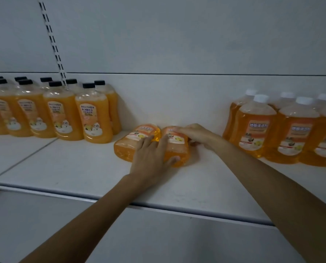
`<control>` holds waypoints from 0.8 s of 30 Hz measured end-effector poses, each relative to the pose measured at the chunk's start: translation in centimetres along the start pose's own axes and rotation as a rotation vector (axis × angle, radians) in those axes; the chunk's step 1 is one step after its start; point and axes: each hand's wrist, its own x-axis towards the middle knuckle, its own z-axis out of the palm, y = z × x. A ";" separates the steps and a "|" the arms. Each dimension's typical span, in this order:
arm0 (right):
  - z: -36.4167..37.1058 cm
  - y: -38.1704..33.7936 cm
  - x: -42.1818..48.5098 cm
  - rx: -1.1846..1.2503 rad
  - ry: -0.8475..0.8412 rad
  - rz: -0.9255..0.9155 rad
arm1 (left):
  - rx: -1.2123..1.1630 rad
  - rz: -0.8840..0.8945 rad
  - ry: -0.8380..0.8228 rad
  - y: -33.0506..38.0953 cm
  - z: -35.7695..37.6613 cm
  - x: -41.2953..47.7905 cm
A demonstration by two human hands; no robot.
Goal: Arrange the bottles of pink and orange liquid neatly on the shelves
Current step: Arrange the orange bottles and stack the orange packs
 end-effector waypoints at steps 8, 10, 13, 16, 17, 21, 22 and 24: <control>-1.7 -0.1 -2.1 0.167 0.173 -0.109 | -0.260 0.070 0.006 1.4 -0.1 0.2; -3.2 -0.9 -3.3 0.044 0.243 -0.204 | -0.529 0.103 -0.041 2.7 -0.2 0.8; -5.3 -1.9 -5.6 -0.171 0.311 -0.308 | -0.920 0.206 -0.094 5.1 -0.2 1.6; -6.9 -1.3 -7.7 -0.170 0.319 -0.327 | -1.078 0.230 -0.047 6.6 0.7 2.1; -7.3 -1.0 -8.3 -0.160 0.314 -0.341 | -1.094 0.219 -0.026 7.1 0.9 2.0; -8.3 -0.8 -10.2 -0.317 0.286 -0.418 | -1.032 0.252 0.083 8.5 1.5 1.3; -8.4 -0.9 -10.5 -0.370 0.279 -0.432 | -1.010 0.273 0.114 8.5 1.6 1.3; -8.7 -1.0 -11.0 -0.462 0.259 -0.441 | -0.965 0.304 0.154 8.5 1.7 1.4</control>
